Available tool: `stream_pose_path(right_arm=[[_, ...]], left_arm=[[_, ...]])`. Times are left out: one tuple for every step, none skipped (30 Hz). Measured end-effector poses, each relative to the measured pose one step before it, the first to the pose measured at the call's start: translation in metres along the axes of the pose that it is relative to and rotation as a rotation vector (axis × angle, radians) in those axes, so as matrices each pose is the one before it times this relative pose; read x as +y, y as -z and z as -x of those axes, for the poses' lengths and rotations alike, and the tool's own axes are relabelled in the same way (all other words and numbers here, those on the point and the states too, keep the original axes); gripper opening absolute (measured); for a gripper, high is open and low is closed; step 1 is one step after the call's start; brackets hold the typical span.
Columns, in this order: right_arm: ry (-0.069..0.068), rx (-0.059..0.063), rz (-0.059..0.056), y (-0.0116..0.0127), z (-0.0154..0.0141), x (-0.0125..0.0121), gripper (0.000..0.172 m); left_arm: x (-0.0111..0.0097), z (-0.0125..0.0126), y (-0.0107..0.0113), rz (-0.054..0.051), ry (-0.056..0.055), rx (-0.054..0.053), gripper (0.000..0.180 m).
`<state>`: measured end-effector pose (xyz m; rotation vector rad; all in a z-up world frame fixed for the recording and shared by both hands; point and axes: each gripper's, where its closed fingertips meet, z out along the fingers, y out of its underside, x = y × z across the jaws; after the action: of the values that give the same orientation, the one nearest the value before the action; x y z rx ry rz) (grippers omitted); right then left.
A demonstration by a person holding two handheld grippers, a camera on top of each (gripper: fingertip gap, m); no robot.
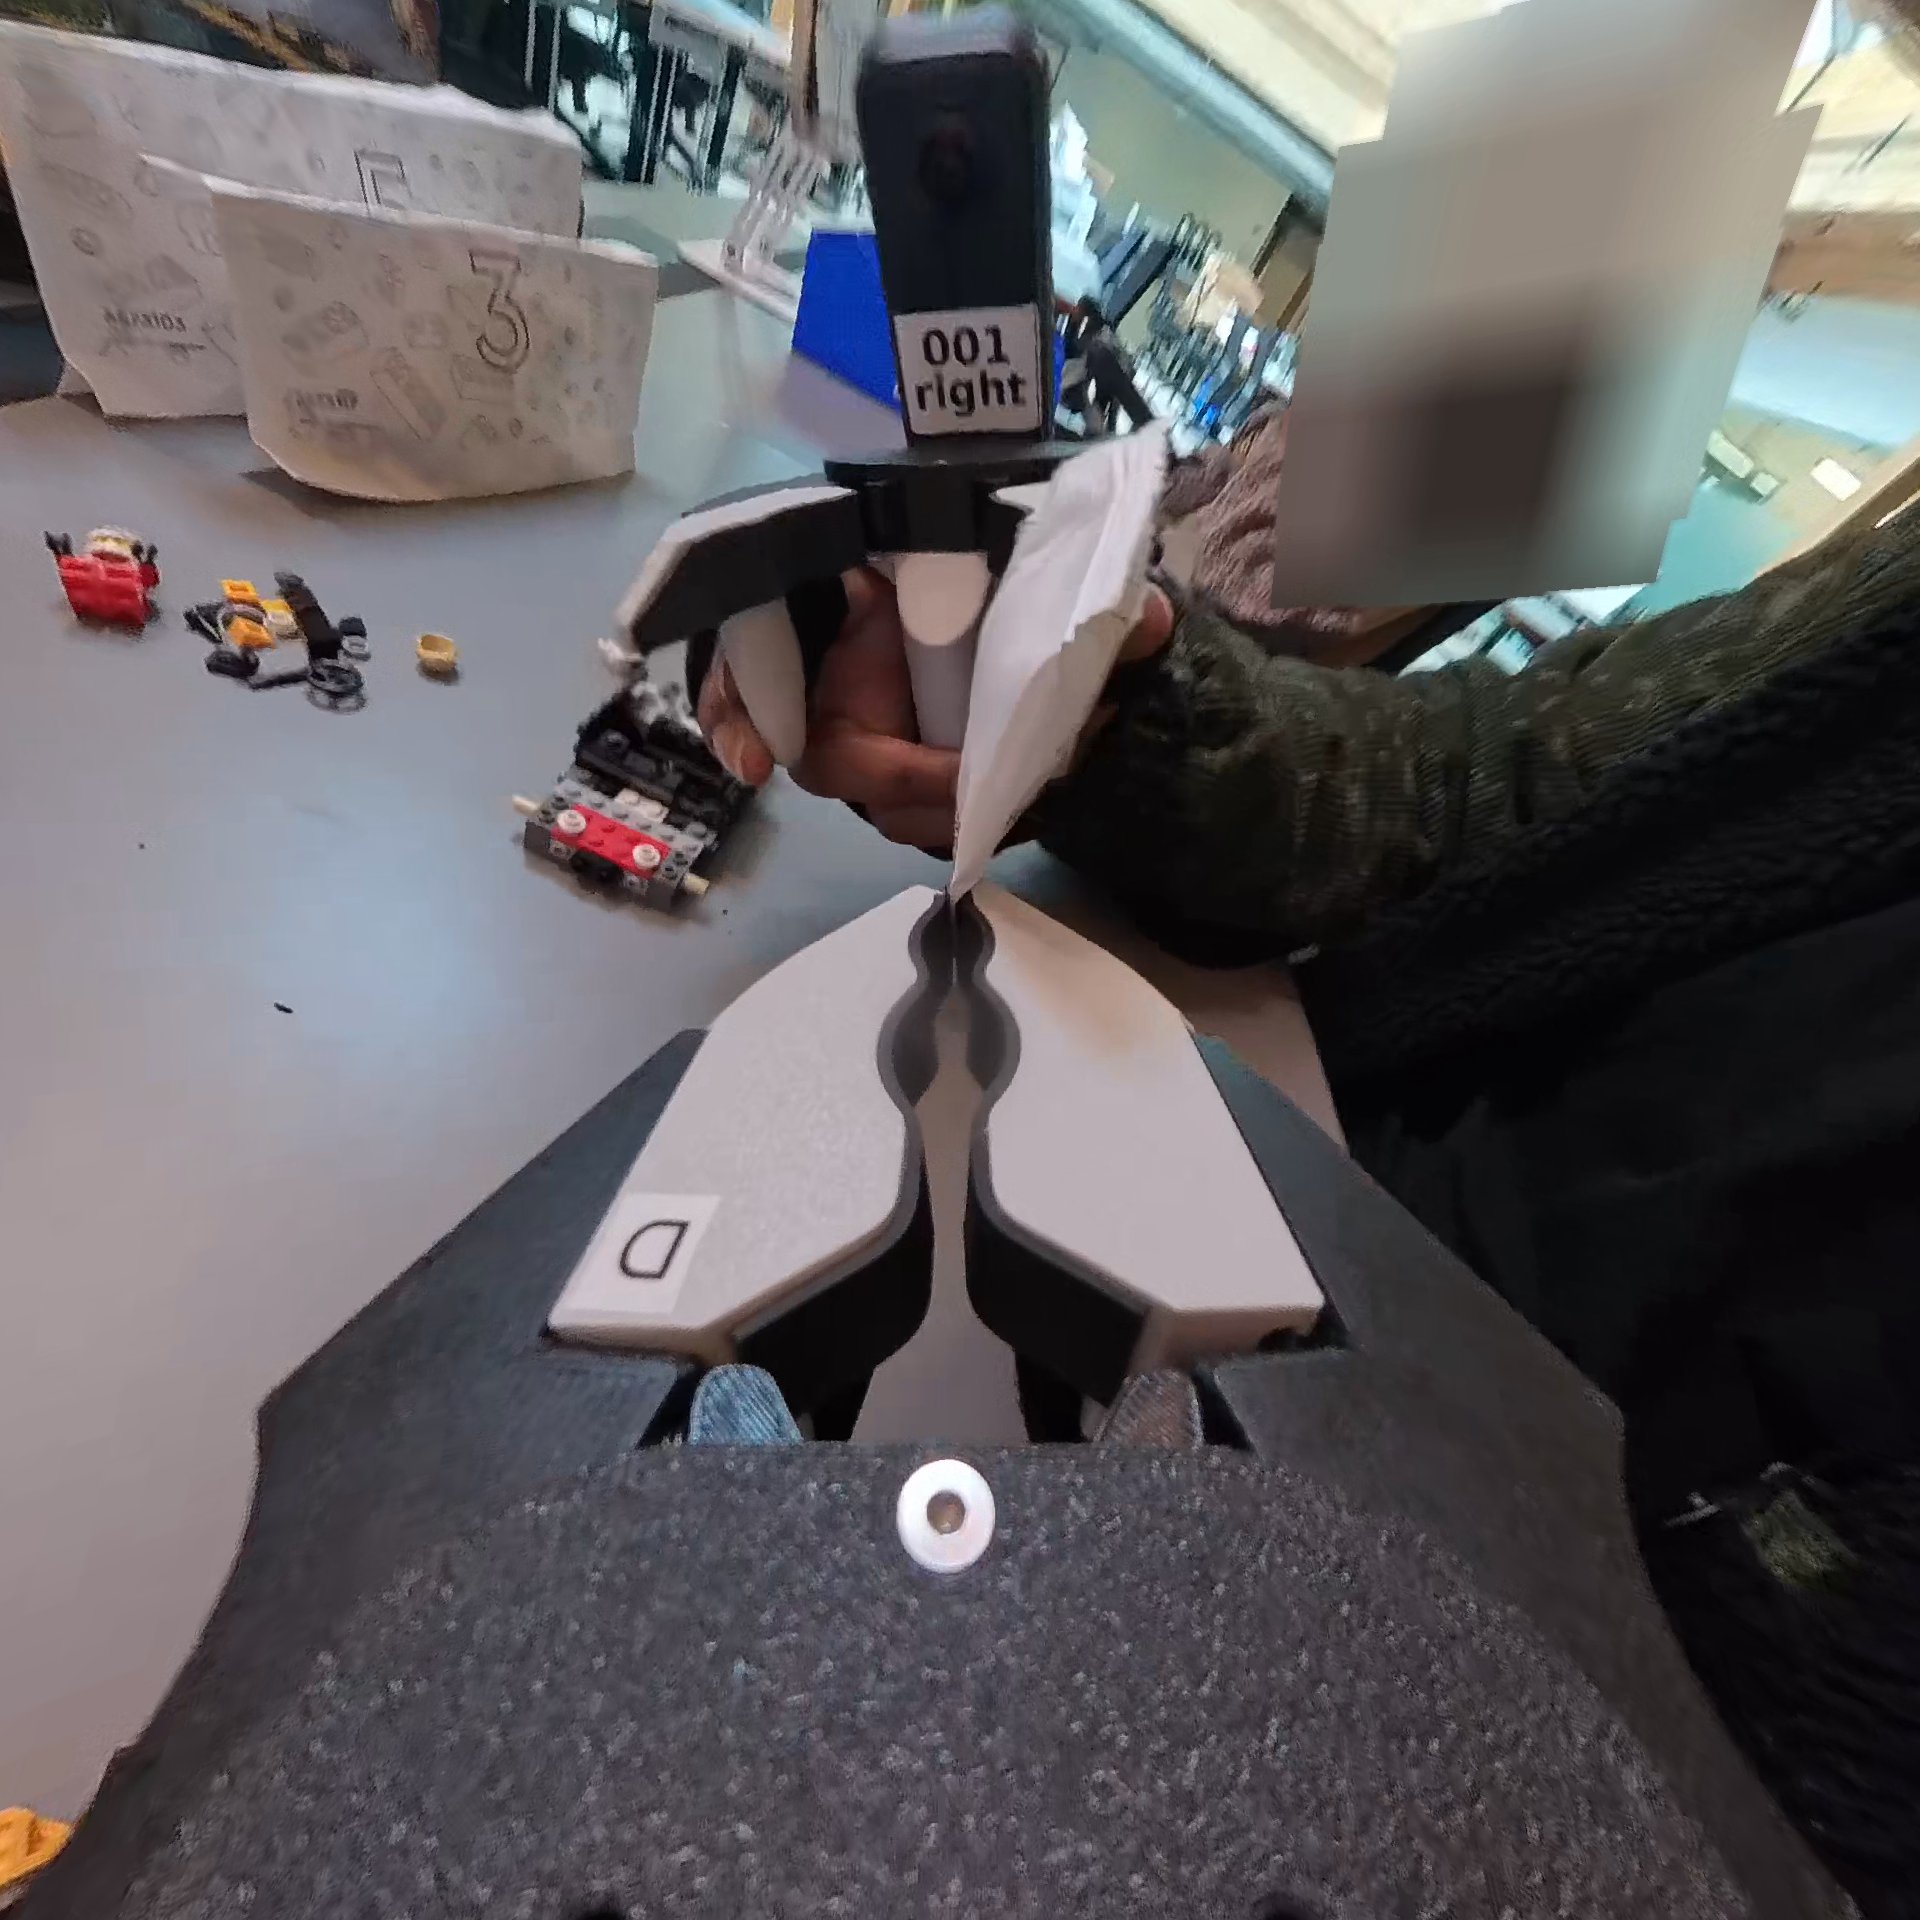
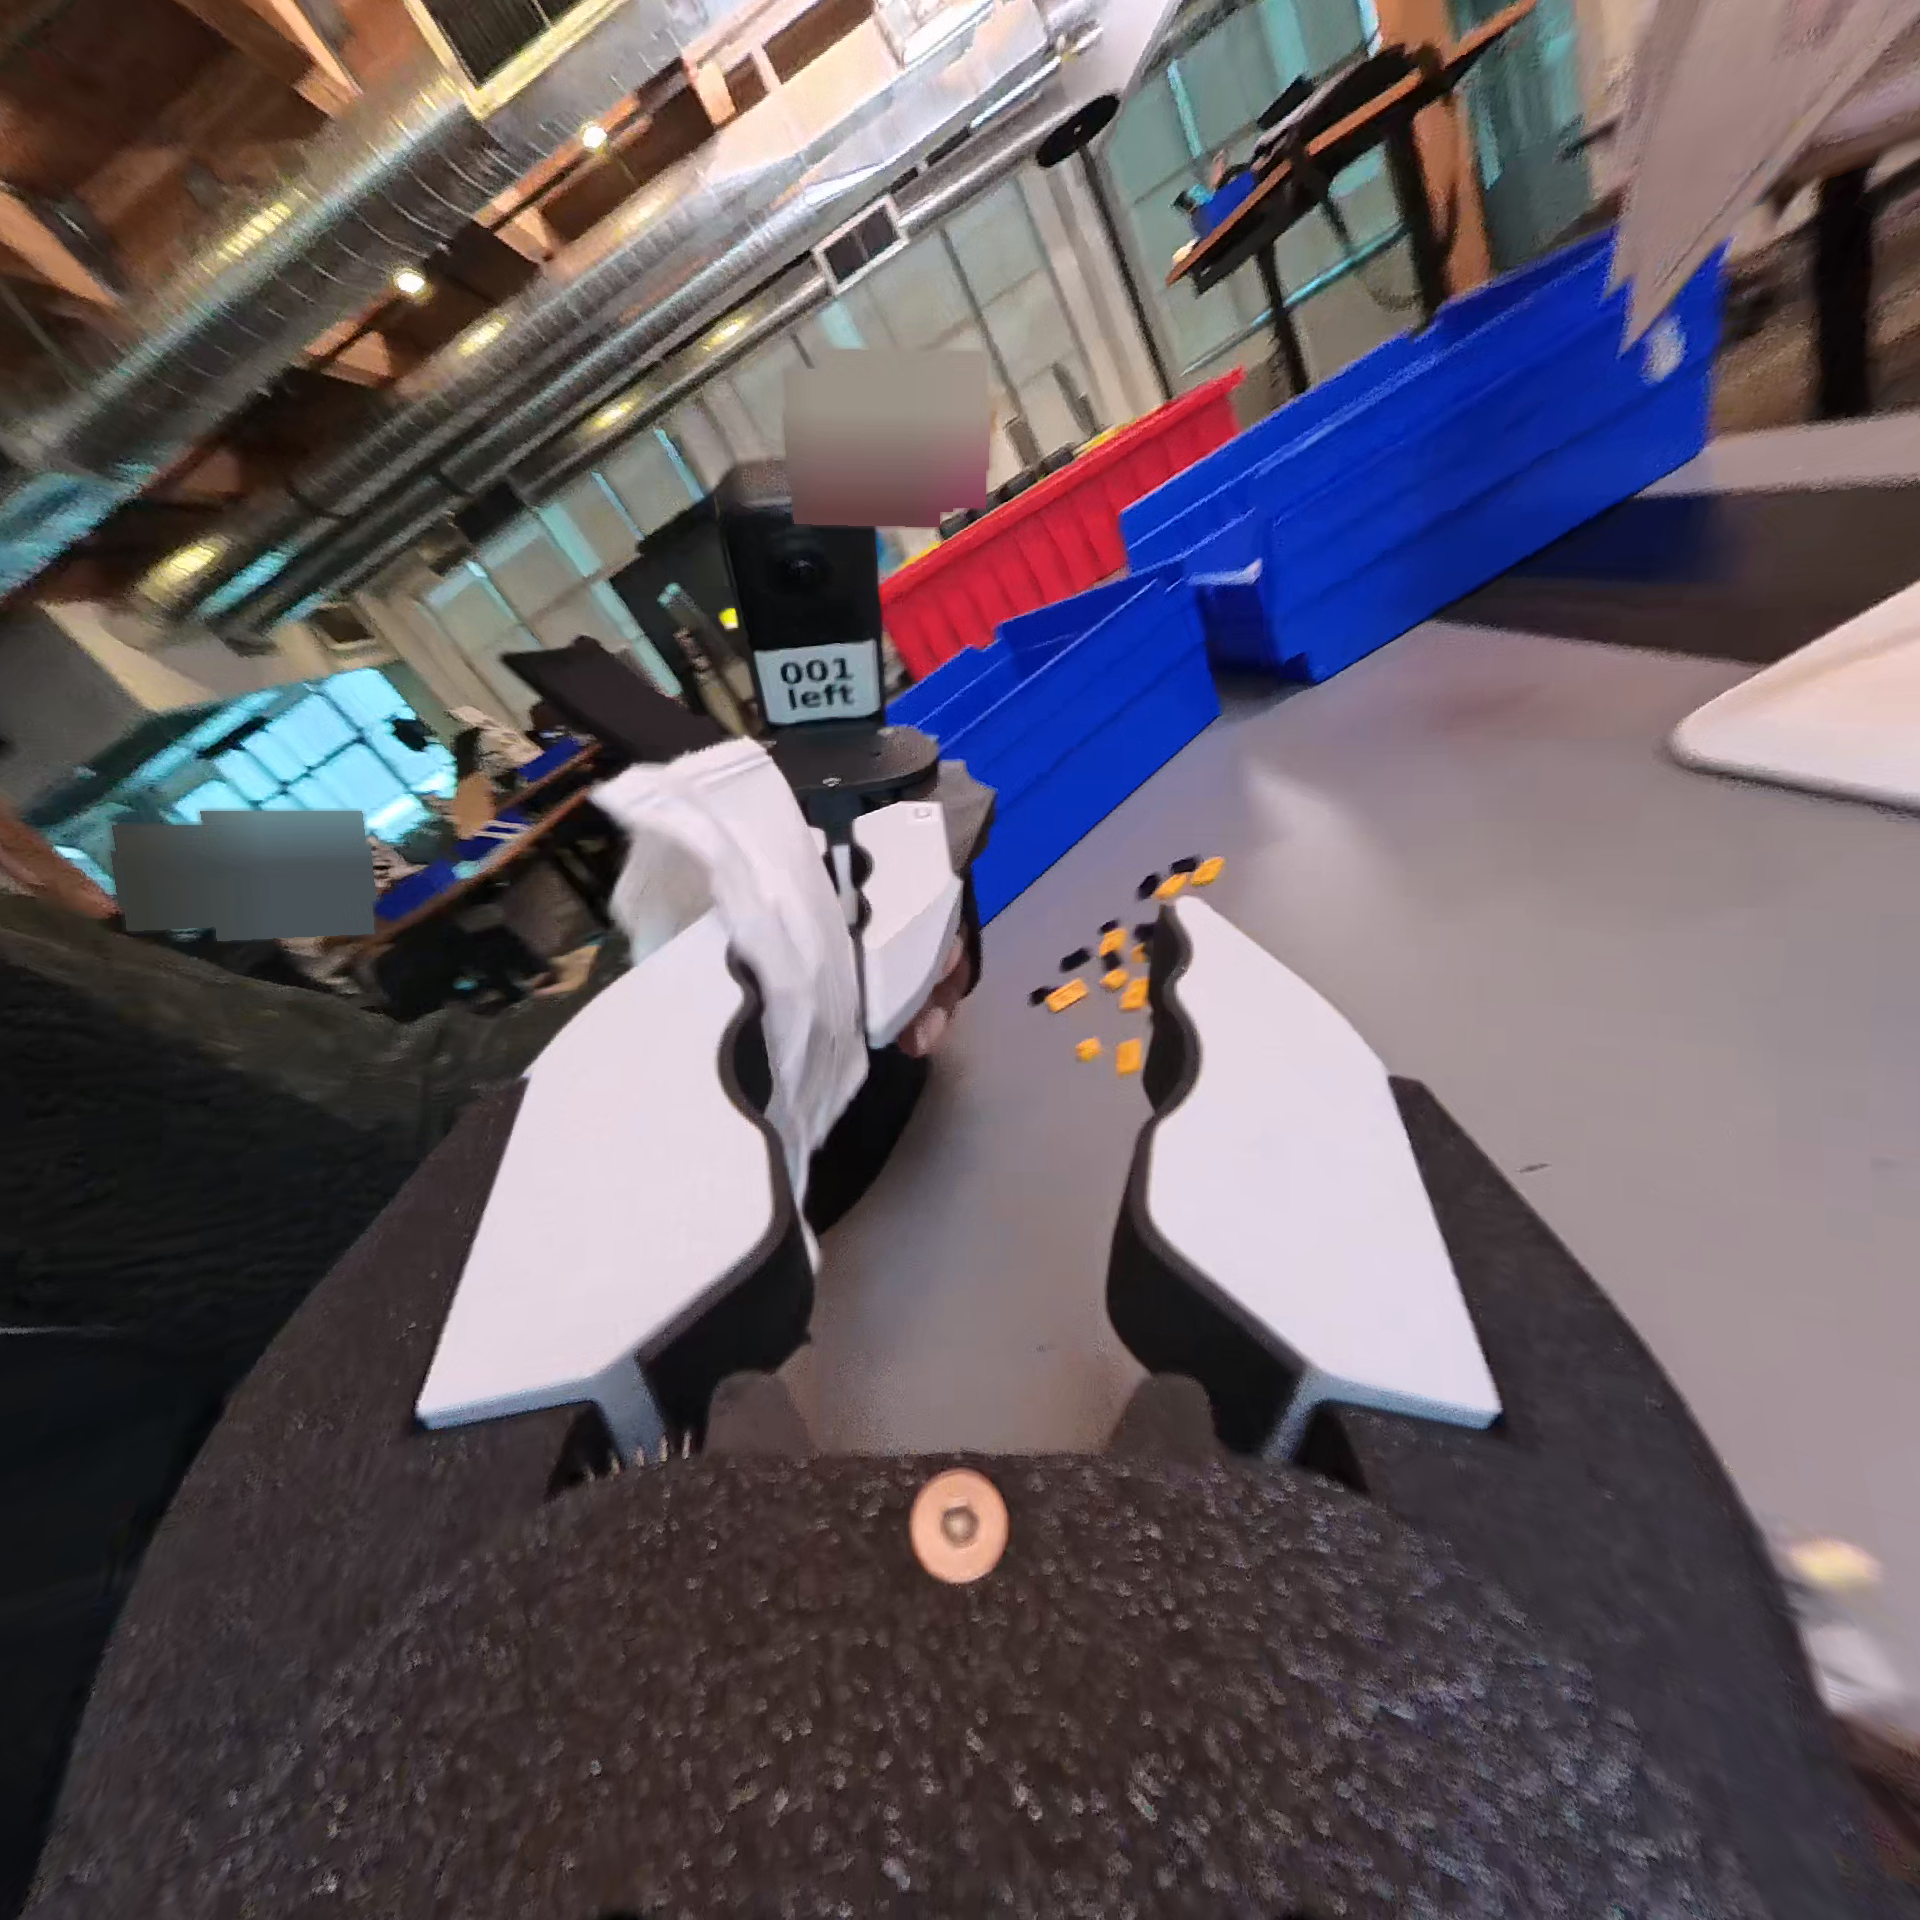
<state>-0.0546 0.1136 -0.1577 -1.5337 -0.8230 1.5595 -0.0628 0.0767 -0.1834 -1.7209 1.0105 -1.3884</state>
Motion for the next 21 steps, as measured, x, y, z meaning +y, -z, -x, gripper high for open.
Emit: stream_pose_path(right_arm=[[0.0477,0.0347,-0.0176,0.00554,-0.00203,-0.00806,0.068],[0.0572,0.0394,-0.0215,0.00636,-0.00270,-0.00854,0.064],[0.0578,0.0337,-0.0264,0.00642,-0.00230,-0.00902,0.058],[0.0539,0.0198,-0.0276,0.00577,-0.00064,-0.00859,0.051],[0.0491,0.0012,-0.0277,0.00490,0.00209,-0.00788,0.039],[0.0448,-0.0183,-0.0228,0.00347,0.00525,-0.00643,0.022],[0.0415,-0.0206,-0.0143,0.00178,0.00630,-0.00473,0.007],[0.0427,-0.0152,-0.0035,-0.00002,0.00620,-0.00279,0.000],[0.0409,-0.0103,0.0162,-0.00192,0.00576,0.00032,0.000],[0.0361,-0.0164,0.0405,-0.00352,0.00647,0.00402,0.000],[0.0253,-0.0173,0.0486,-0.00418,0.00605,0.00595,0.000],[0.0112,0.0010,0.0419,-0.00423,0.00261,0.00612,0.000],[0.0020,0.0190,0.0406,-0.00379,-0.00109,0.00689,0.000],[-0.0004,0.0056,0.0349,-0.00317,-0.00026,0.00690,0.000],[-0.0064,-0.0011,0.0223,-0.00237,-0.00016,0.00519,0.000],[-0.0108,-0.0049,0.0113,-0.00170,-0.00002,0.00348,0.000],[-0.0090,-0.0241,0.0064,-0.00150,0.00283,0.00233,0.000],[-0.0038,-0.0225,0.0154,-0.00189,0.00325,0.00322,0.000],[0.0121,-0.0079,0.0274,-0.00235,0.00199,0.00475,0.000],[0.0274,0.0008,0.0333,-0.00267,0.00138,0.00598,0.000],[0.0292,0.0041,0.0281,-0.00251,0.00122,0.00534,0.000]], left_arm=[[-0.00554,-0.00010,0.00452,-0.0355,0.0130,0.0121,0.000],[-0.00540,0.00077,0.00469,-0.0353,0.0104,0.0059,0.000],[-0.00515,0.00128,0.00442,-0.0338,0.0099,0.0030,0.000],[-0.00403,0.00064,0.00374,-0.0277,0.0137,0.0091,0.000],[-0.00302,0.00071,0.00265,-0.0214,0.0151,0.0088,0.000],[-0.00134,0.00113,0.00170,-0.0113,0.0113,0.0046,0.000],[0.00060,0.00203,0.00070,0.0005,0.0058,-0.0042,0.000],[0.00192,0.00248,-0.00037,0.0084,-0.0003,-0.0104,0.000],[0.00255,0.00183,-0.00108,0.0124,-0.0002,-0.0076,0.000],[0.00243,0.00083,-0.00160,0.0118,-0.0007,-0.0030,0.000],[0.00211,0.00021,-0.00166,0.0102,-0.0030,-0.0019,0.000],[0.00219,-0.00020,-0.00180,0.0118,-0.0053,-0.0009,0.000],[0.00231,-0.00082,-0.00171,0.0139,-0.0078,0.0021,0.000],[0.00210,-0.00114,-0.00166,0.0127,-0.0087,0.0024,0.000],[0.00222,-0.00125,-0.00149,0.0151,-0.0078,0.0030,0.000],[0.00248,-0.00130,-0.00152,0.0171,-0.0102,0.0022,0.000],[0.00215,-0.00039,-0.00129,0.0159,-0.0113,-0.0053,0.000],[0.00273,0.00018,-0.00136,0.0206,-0.0105,-0.0085,0.000],[0.00372,0.00037,-0.00155,0.0256,-0.0113,-0.0090,0.000],[0.00380,0.00039,-0.00174,0.0255,-0.0090,-0.0074,0.000],[0.00312,0.00000,-0.00170,0.0203,-0.0053,-0.0028,0.000]])
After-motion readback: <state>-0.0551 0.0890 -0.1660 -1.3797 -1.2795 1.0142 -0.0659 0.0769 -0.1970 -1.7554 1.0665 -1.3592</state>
